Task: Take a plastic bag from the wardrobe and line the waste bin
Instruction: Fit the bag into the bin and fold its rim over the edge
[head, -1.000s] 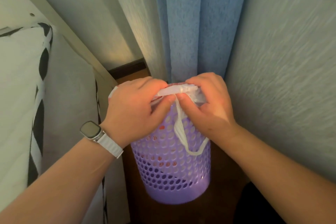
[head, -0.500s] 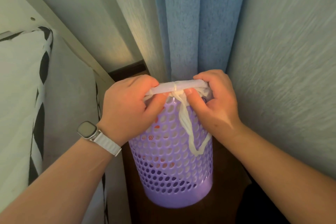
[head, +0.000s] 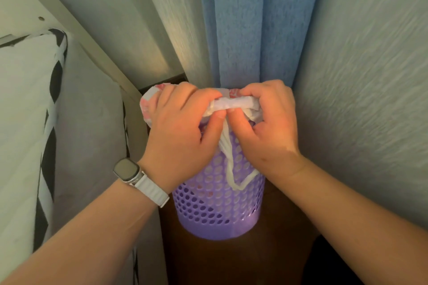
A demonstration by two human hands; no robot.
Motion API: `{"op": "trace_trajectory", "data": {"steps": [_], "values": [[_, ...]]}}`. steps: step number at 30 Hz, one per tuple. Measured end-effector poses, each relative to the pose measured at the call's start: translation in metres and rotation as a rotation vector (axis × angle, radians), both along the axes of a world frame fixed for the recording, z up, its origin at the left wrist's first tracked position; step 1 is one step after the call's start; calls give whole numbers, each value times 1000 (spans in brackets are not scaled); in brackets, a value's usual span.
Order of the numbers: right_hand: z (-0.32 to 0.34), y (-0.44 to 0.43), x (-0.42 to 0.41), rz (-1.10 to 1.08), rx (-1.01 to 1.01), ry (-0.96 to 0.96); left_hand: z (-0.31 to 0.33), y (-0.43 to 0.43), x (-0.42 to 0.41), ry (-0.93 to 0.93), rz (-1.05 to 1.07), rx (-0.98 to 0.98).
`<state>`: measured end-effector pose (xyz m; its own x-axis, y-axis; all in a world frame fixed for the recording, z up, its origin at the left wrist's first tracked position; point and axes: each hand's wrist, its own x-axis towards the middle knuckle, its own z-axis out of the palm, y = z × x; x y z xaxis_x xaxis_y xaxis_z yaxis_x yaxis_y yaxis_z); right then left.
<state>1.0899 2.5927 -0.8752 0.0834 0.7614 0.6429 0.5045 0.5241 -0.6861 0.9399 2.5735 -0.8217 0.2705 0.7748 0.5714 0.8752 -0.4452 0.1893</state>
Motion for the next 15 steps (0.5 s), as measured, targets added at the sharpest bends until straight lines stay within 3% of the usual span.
{"op": "trace_trajectory", "data": {"steps": [5,9,15], "values": [[8,-5,1,109,-40,11,5,10,-15,-19,9,30],[5,-1,11,76,-58,13,8,15,-24,-71,28,20],[-1,5,13,81,-144,214,6,17,-23,-149,-21,28]]}}
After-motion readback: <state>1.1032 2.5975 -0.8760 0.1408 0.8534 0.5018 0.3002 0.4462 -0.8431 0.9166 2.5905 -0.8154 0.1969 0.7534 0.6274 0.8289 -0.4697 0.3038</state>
